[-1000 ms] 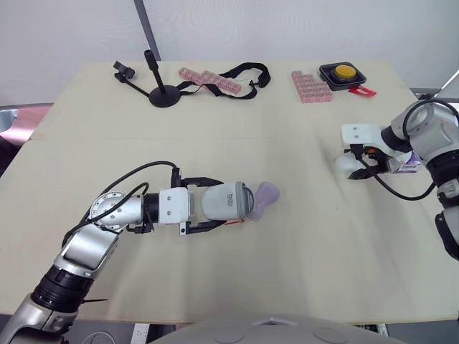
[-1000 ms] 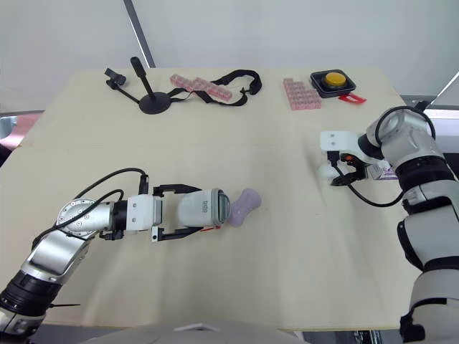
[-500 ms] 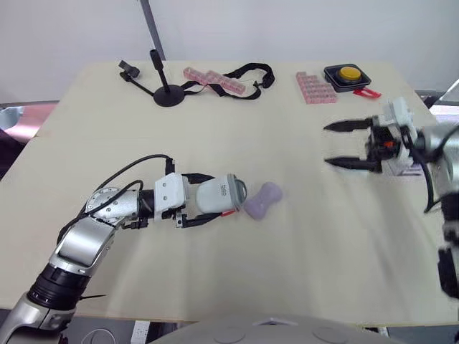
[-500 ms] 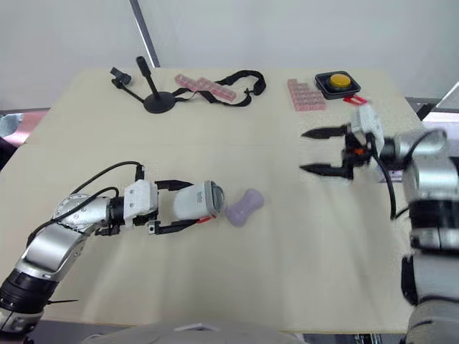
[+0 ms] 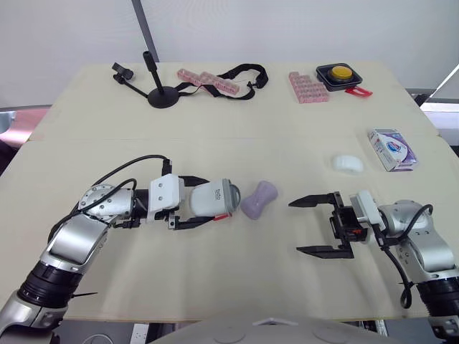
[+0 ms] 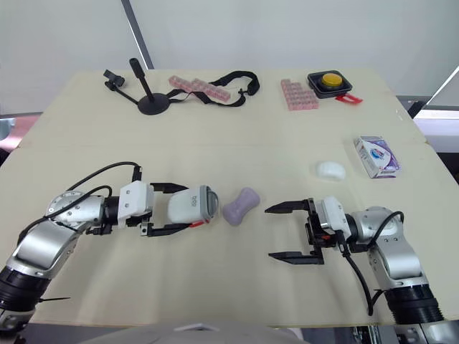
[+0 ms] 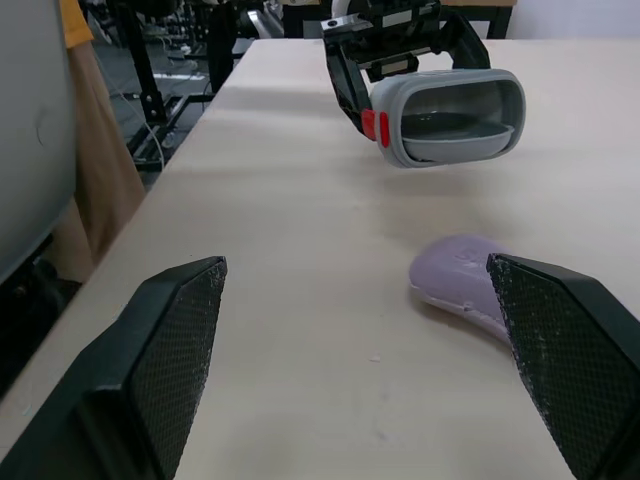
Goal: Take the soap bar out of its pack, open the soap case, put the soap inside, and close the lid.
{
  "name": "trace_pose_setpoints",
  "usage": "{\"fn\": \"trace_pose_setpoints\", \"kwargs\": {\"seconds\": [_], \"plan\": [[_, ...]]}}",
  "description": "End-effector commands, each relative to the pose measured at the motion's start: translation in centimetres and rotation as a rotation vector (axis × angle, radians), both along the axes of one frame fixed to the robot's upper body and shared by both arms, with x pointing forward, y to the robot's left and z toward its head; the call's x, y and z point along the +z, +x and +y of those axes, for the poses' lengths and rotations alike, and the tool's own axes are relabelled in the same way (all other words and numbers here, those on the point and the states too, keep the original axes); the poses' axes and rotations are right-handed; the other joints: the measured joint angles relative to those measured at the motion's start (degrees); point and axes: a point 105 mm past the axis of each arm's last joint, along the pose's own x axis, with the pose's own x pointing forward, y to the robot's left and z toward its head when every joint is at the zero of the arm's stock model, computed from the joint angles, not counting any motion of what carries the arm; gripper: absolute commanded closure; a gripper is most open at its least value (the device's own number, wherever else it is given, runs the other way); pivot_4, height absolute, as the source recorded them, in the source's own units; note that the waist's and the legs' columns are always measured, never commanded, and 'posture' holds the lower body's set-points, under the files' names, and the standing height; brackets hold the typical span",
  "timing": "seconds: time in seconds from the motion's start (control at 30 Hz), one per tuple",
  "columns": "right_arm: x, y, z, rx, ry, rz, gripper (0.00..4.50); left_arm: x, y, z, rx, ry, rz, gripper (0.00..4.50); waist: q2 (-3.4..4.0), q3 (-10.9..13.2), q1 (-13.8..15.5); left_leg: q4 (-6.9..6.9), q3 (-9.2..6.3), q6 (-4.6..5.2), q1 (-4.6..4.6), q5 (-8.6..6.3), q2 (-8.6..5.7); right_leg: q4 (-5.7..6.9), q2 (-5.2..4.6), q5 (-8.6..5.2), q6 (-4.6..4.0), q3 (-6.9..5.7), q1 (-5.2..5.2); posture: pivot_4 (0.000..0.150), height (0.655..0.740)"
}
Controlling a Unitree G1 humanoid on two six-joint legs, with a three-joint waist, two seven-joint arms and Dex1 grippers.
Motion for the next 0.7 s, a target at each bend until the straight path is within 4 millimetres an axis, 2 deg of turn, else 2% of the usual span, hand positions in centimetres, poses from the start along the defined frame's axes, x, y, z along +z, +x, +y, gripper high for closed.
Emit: {"fn": "trace_pose_setpoints", "kwargs": {"seconds": [0.03, 0.37, 0.53, 0.7], "plan": [[0.1, 0.3, -0.2, -0.007, -0.006, -0.048, 0.05, 1.3, 0.5, 0.9, -0.016, 0.049, -0.062, 1.02, 0.0, 0.0, 0.12, 0.0, 0.0, 0.0, -0.02, 0.0, 0.0, 0.0, 0.0, 0.0, 0.0, 0.0, 0.0, 0.15, 0.7096], [0.1, 1.4, -0.2, -0.032, 0.015, -0.03, 0.05, 0.8, 1.7, 2.0, -0.054, 0.33, -0.033, 1.02, 0.01, 0.0, 0.03, -0.02, -0.02, 0.0, -0.01, 0.0, -0.02, 0.03, -0.02, 0.0, 0.0, -0.05, 0.0, 0.15, 0.7096], [0.2, 1.7, -0.1, -0.049, 0.025, -0.028, 0.05, 1.8, 2.5, 1.0, -0.073, 0.394, -0.036, 1.02, 0.01, 0.0, 0.13, -0.02, -0.02, 0.0, -0.02, 0.01, -0.05, 0.03, -0.04, 0.0, 0.0, -0.05, 0.0, 0.15, 0.7096], [0.1, 1.9, 0.0, -0.056, 0.023, -0.026, 0.05, 1.8, 2.4, 0.3, -0.116, 0.478, -0.023, 1.02, 0.01, 0.0, 0.05, -0.02, -0.01, 0.0, -0.02, 0.01, -0.05, 0.06, -0.02, 0.0, 0.0, -0.02, 0.01, 0.15, 0.7096]]}}
